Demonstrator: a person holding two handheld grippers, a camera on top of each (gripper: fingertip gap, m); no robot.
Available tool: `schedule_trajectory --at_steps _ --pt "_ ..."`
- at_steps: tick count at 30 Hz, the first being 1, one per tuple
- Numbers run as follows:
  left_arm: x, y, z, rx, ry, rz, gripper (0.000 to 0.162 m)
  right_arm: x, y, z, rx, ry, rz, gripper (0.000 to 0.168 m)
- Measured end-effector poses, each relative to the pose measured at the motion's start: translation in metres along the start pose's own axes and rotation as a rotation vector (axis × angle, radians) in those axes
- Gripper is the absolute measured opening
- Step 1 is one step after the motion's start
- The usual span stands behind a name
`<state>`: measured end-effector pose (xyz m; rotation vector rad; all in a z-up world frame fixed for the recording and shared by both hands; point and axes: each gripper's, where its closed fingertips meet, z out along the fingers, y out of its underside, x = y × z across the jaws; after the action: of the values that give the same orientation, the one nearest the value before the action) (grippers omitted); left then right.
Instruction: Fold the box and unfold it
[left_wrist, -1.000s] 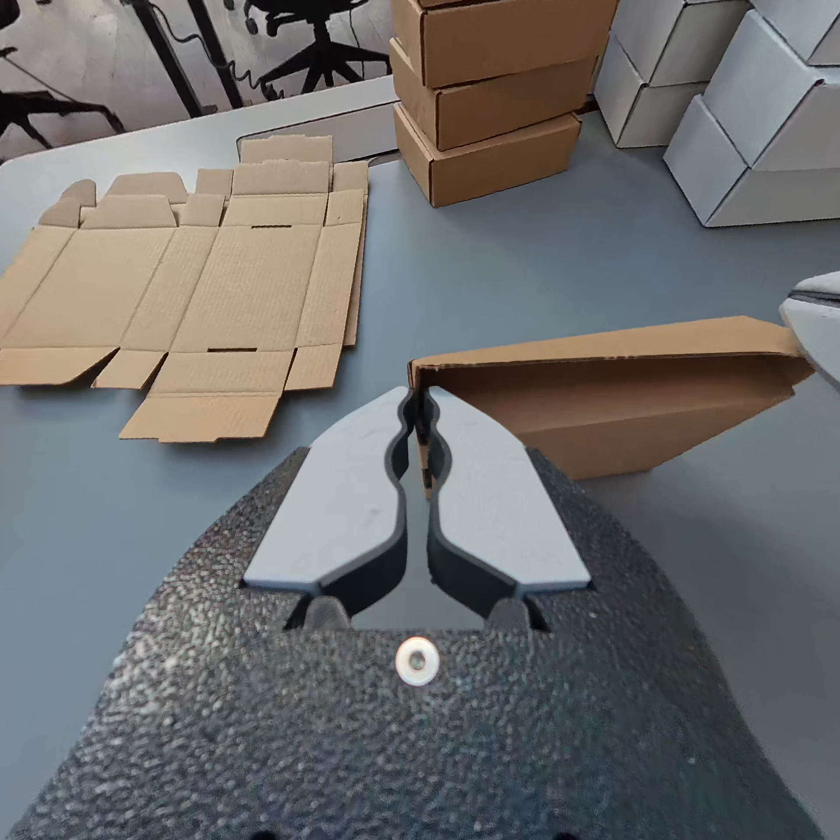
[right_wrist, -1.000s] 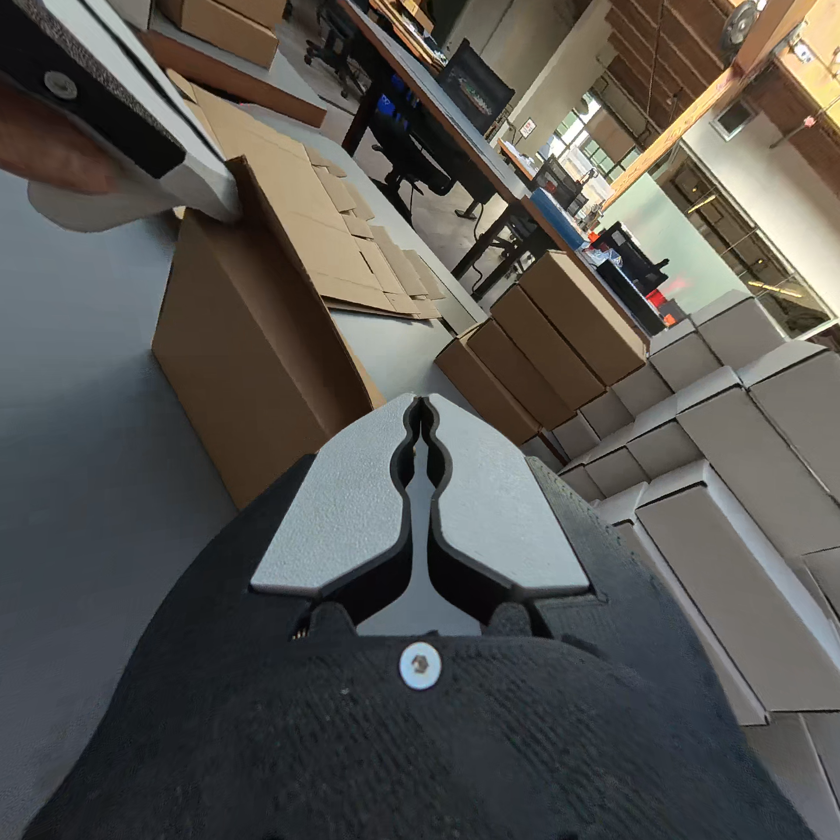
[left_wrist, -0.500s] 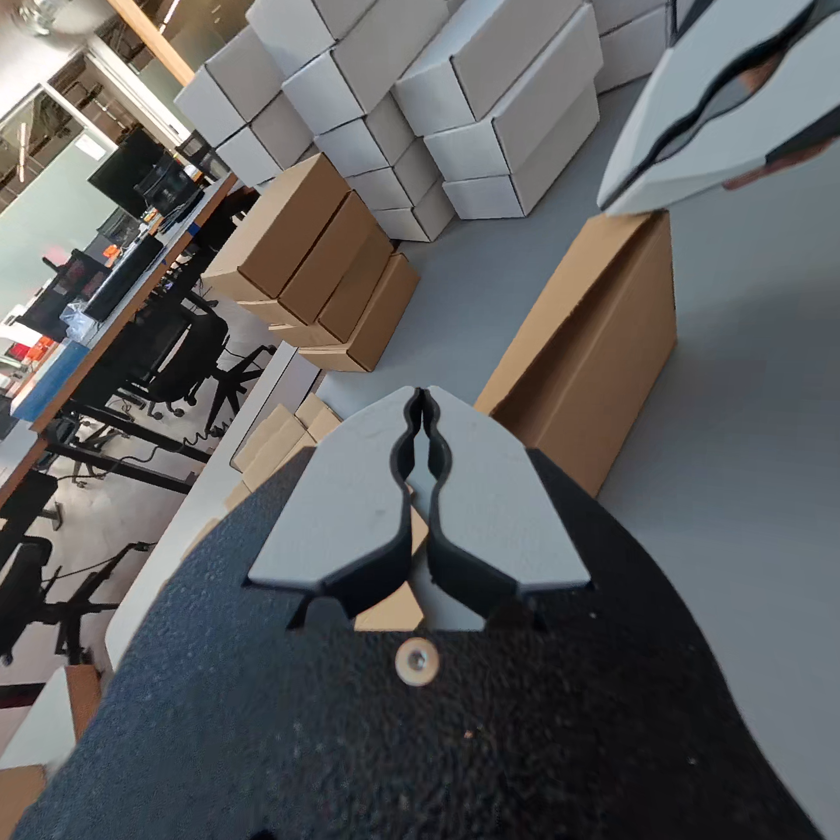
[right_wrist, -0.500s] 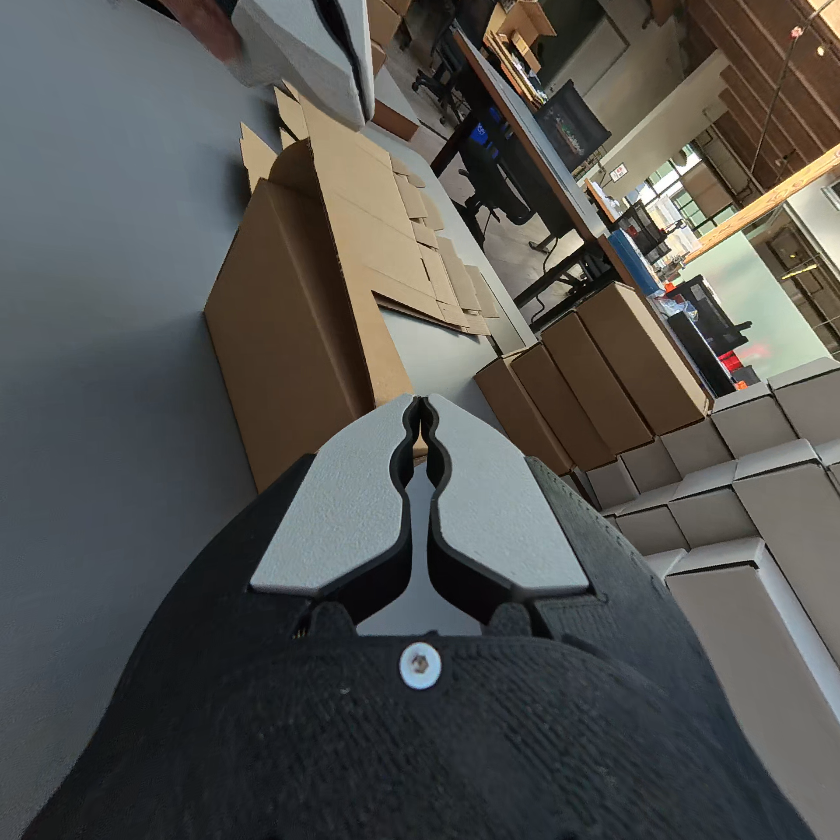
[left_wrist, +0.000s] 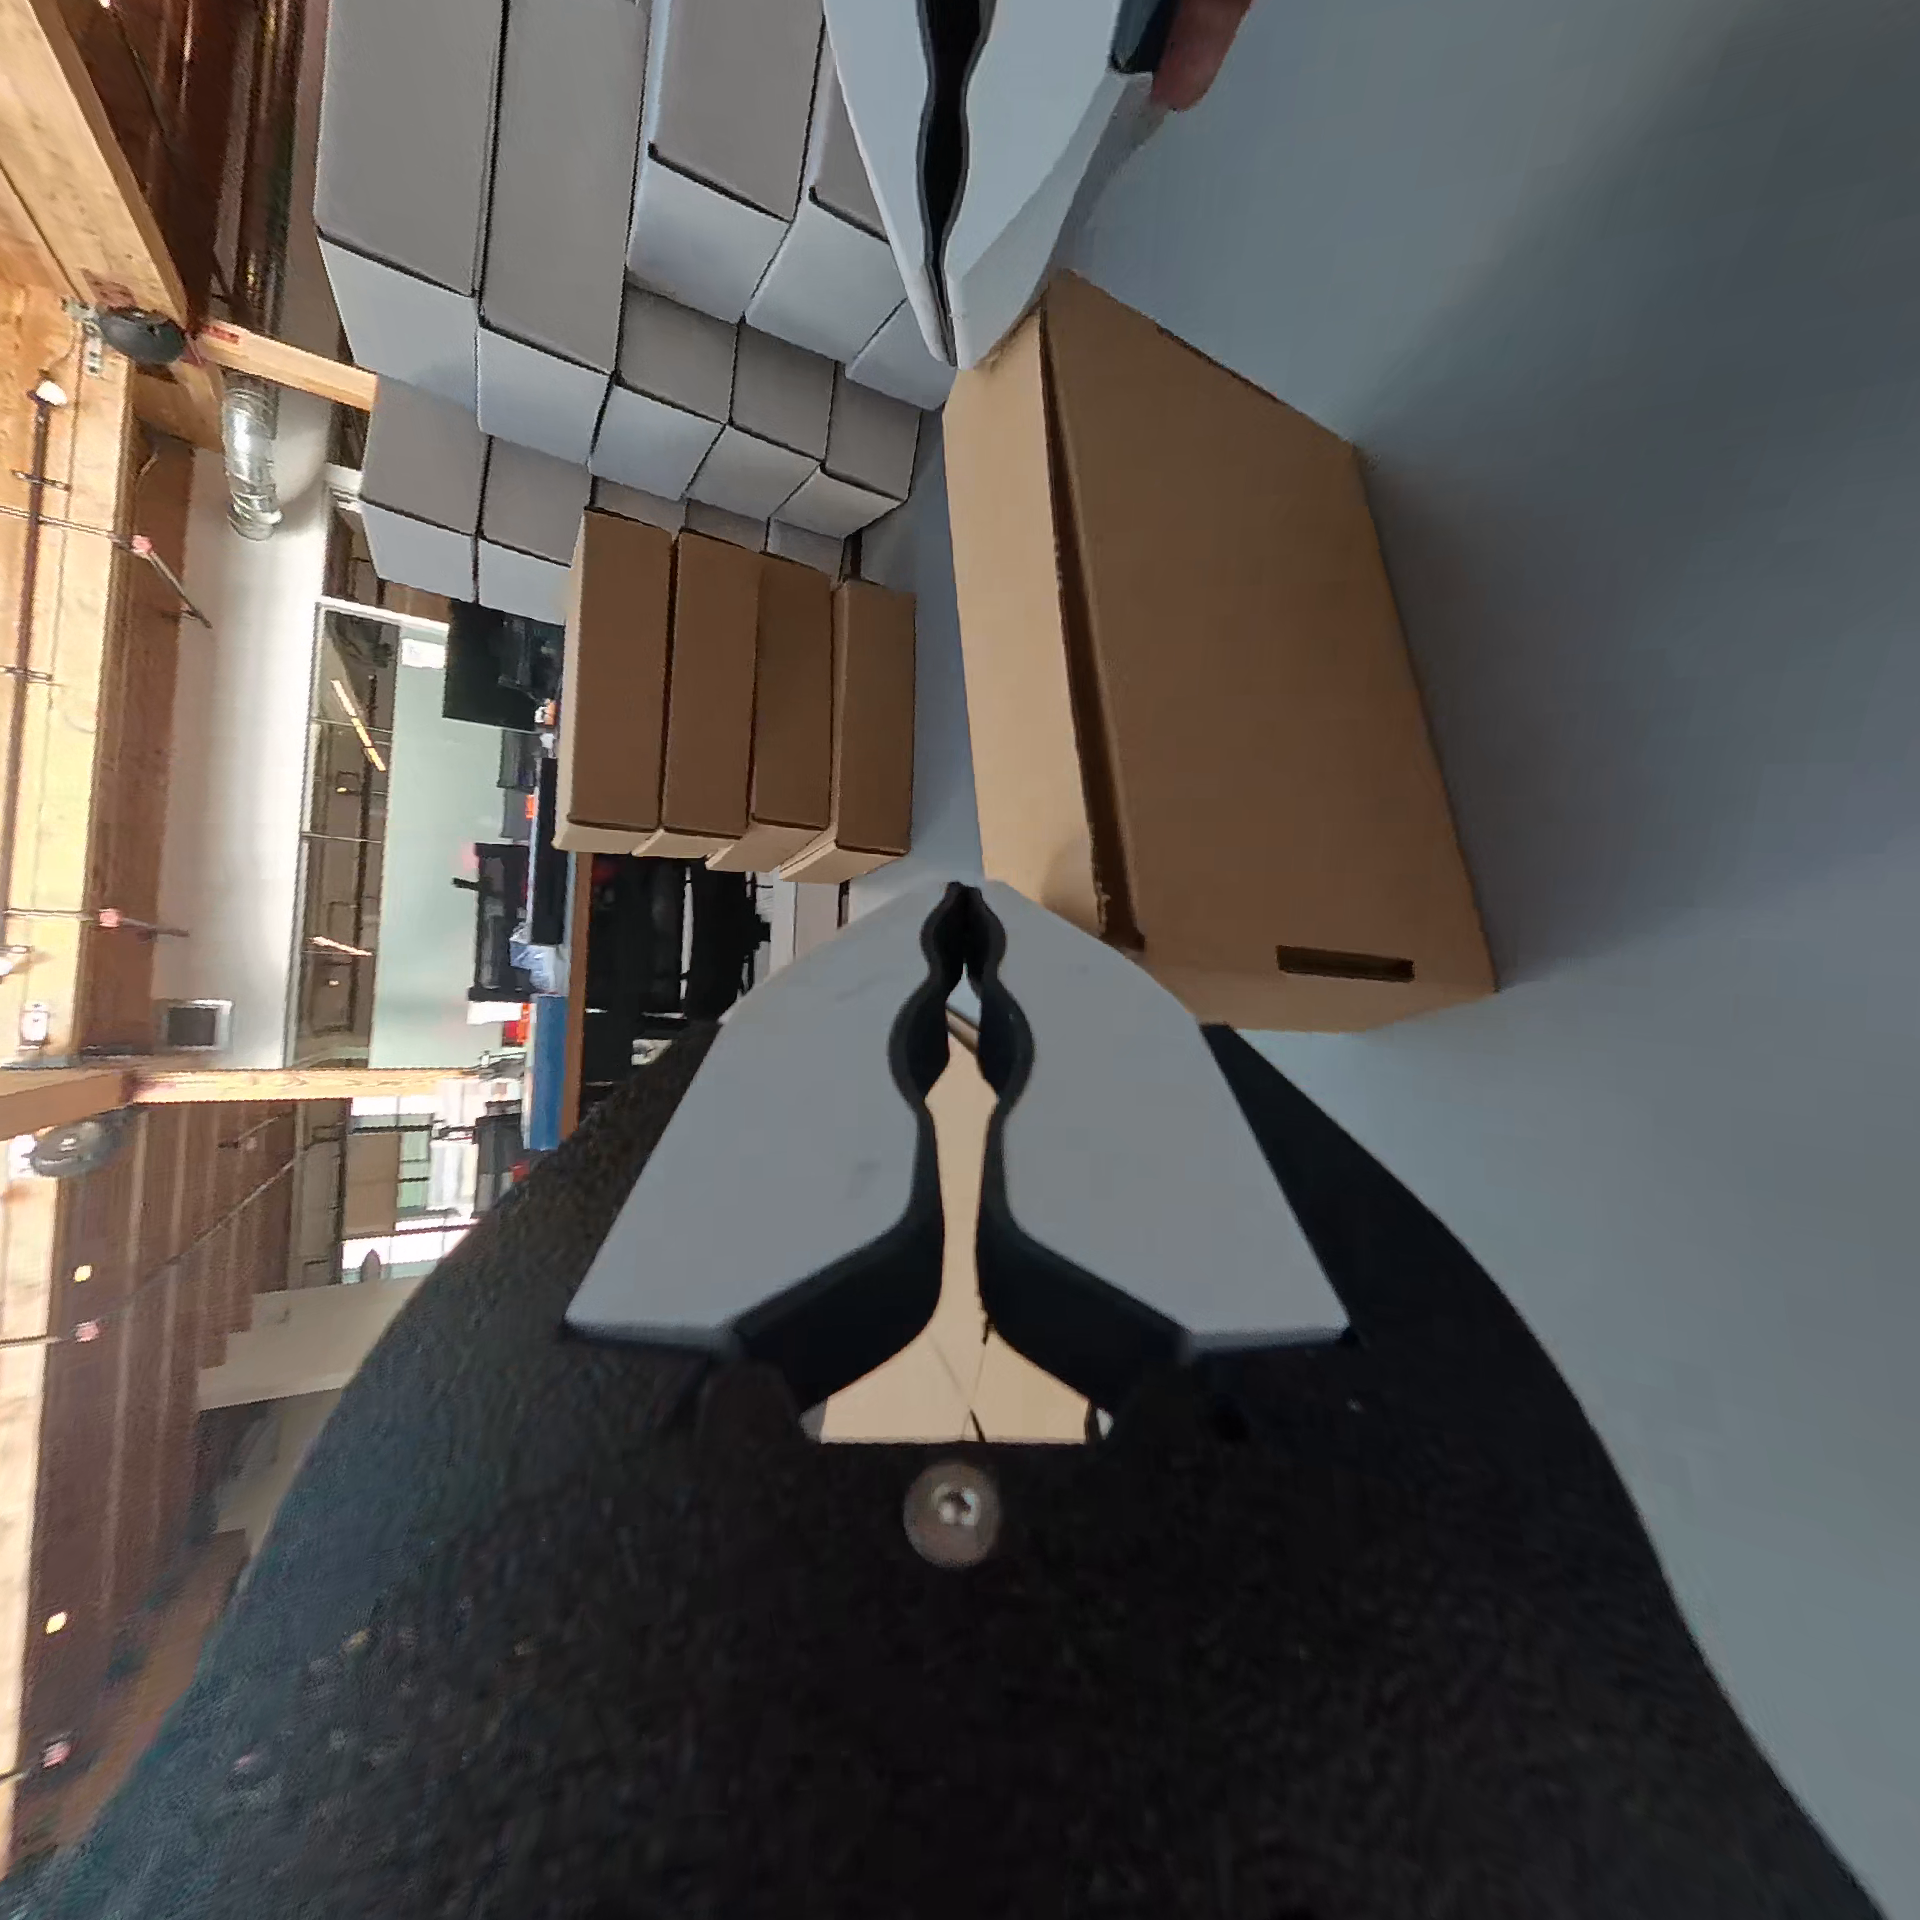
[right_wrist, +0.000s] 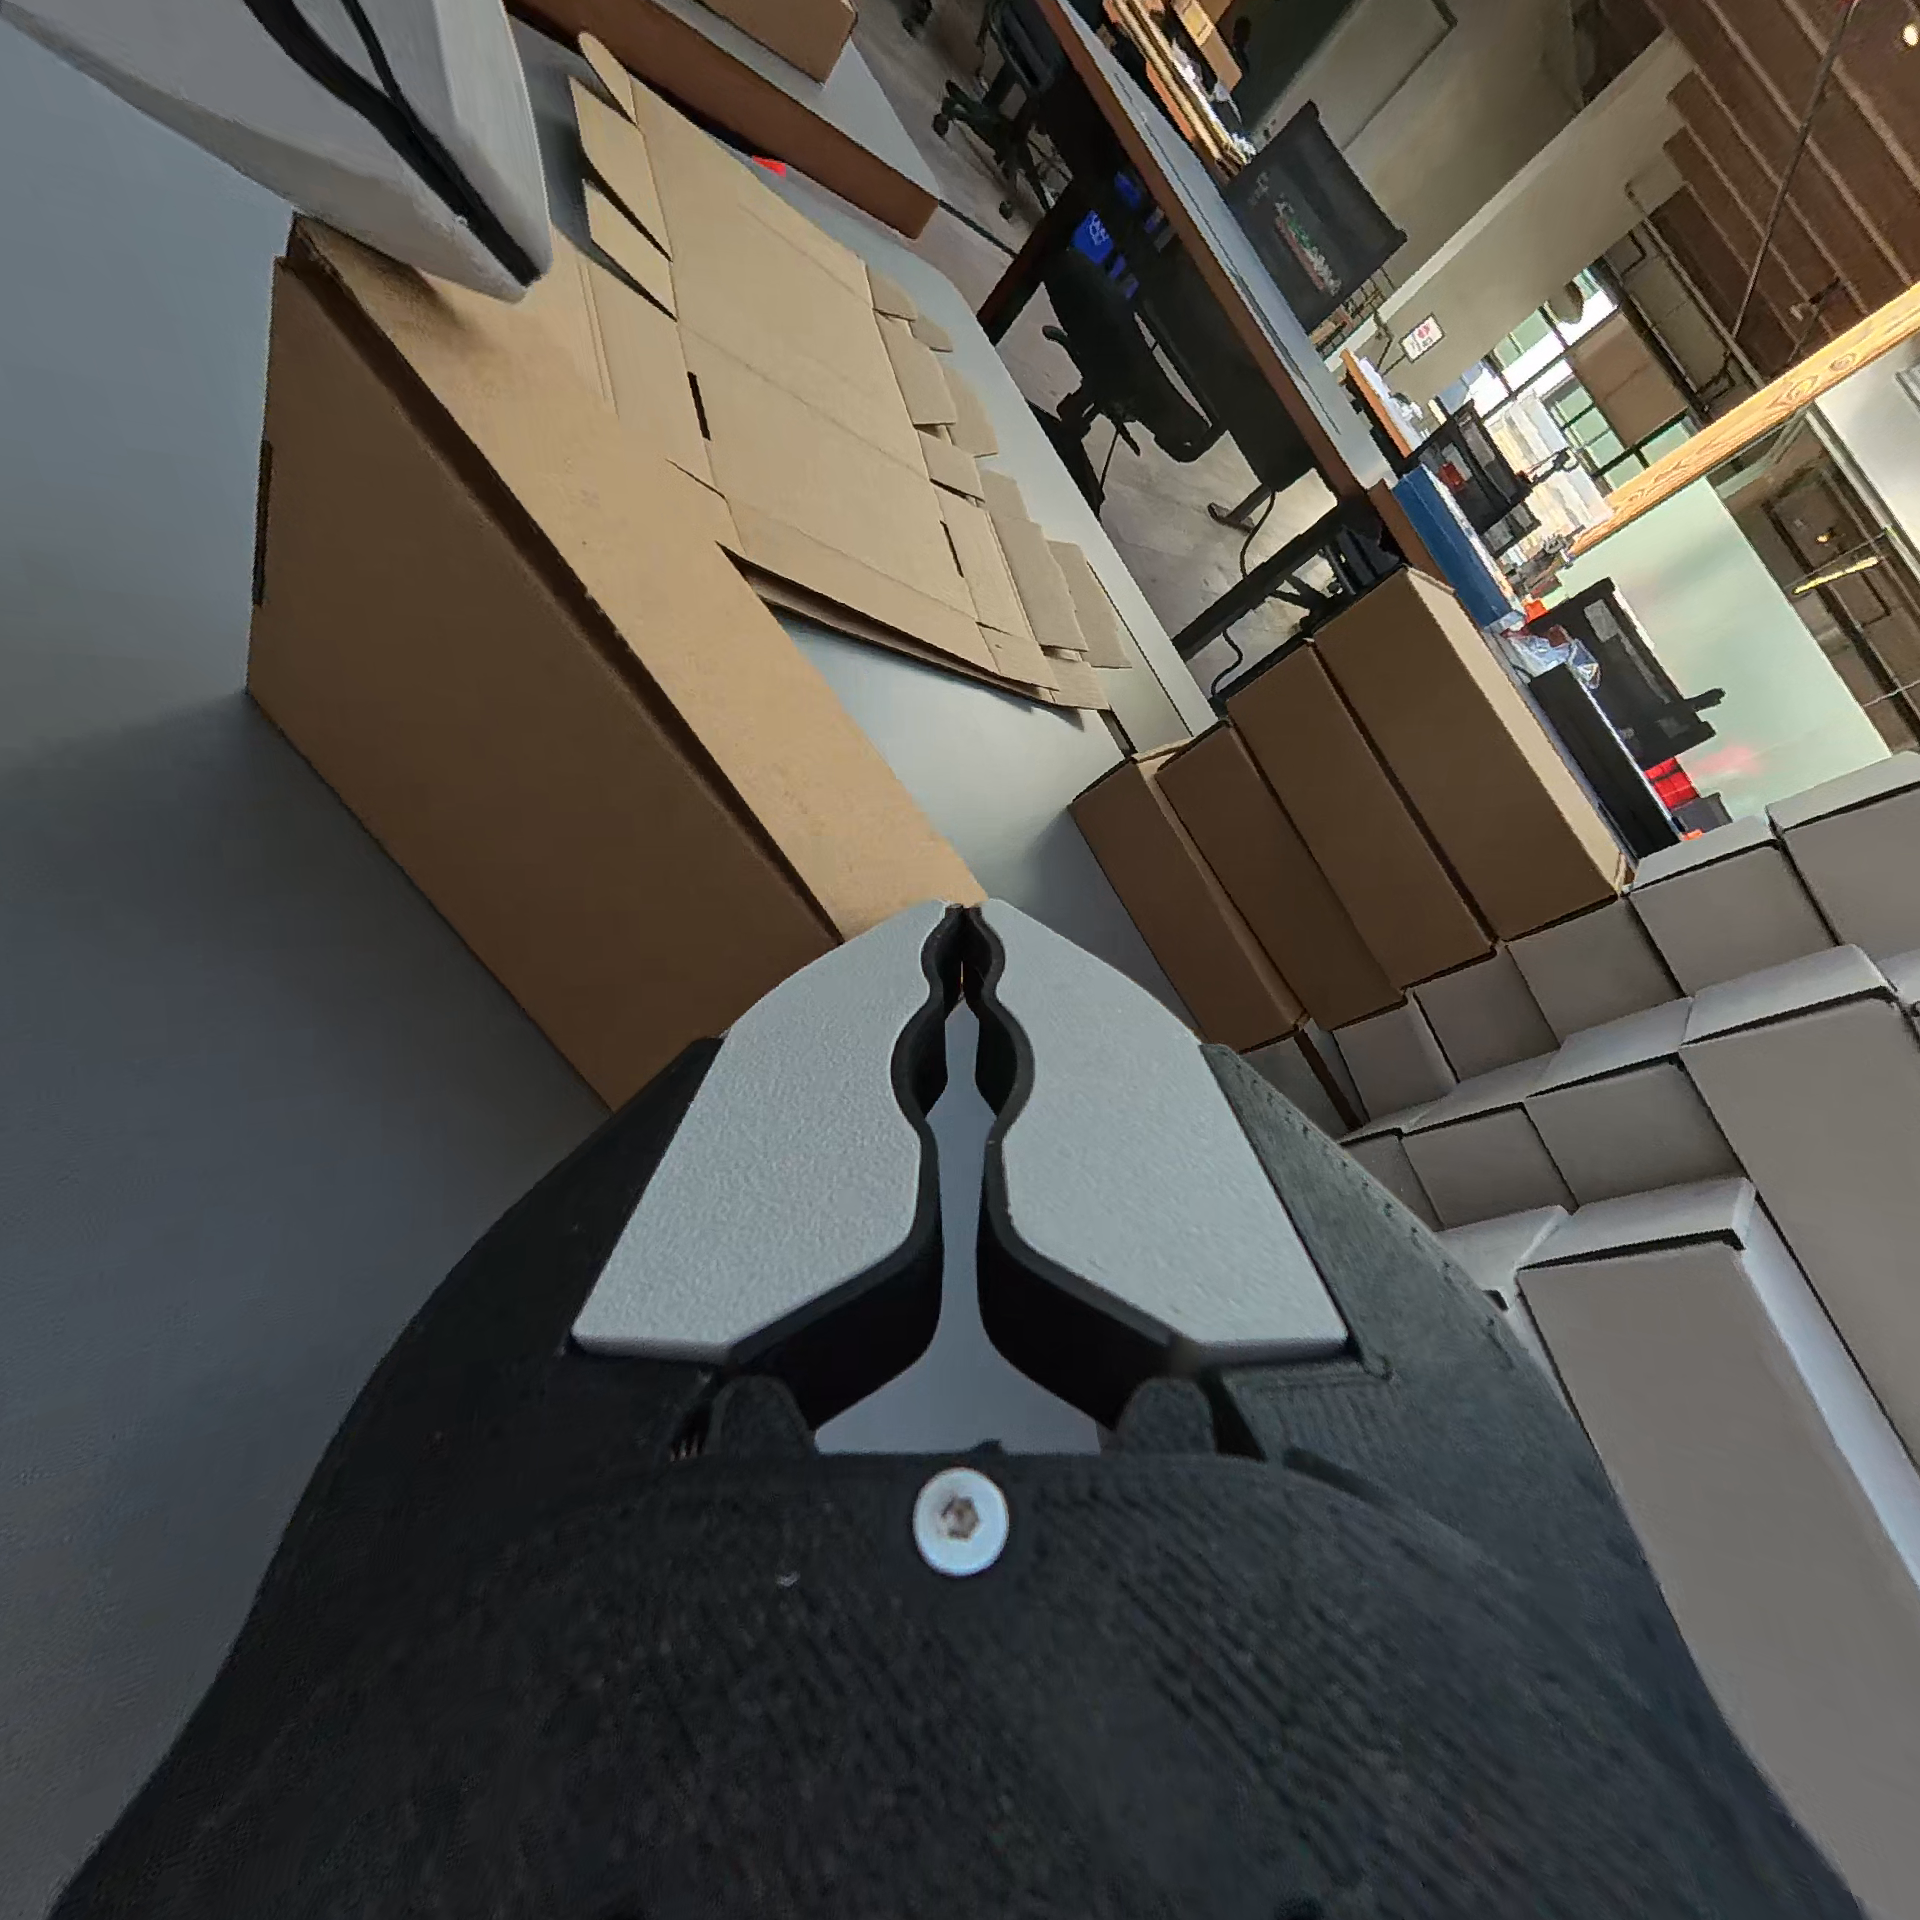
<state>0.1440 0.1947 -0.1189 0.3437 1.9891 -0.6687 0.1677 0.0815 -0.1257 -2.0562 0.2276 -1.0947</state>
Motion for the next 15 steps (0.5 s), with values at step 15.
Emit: schedule_trajectory --at_steps 15 --pt "0.006 0.002 0.002 -0.164 0.035 0.116 0.0 0.025 -0.015 -0.013 0.06 -0.114 0.204 0.0"
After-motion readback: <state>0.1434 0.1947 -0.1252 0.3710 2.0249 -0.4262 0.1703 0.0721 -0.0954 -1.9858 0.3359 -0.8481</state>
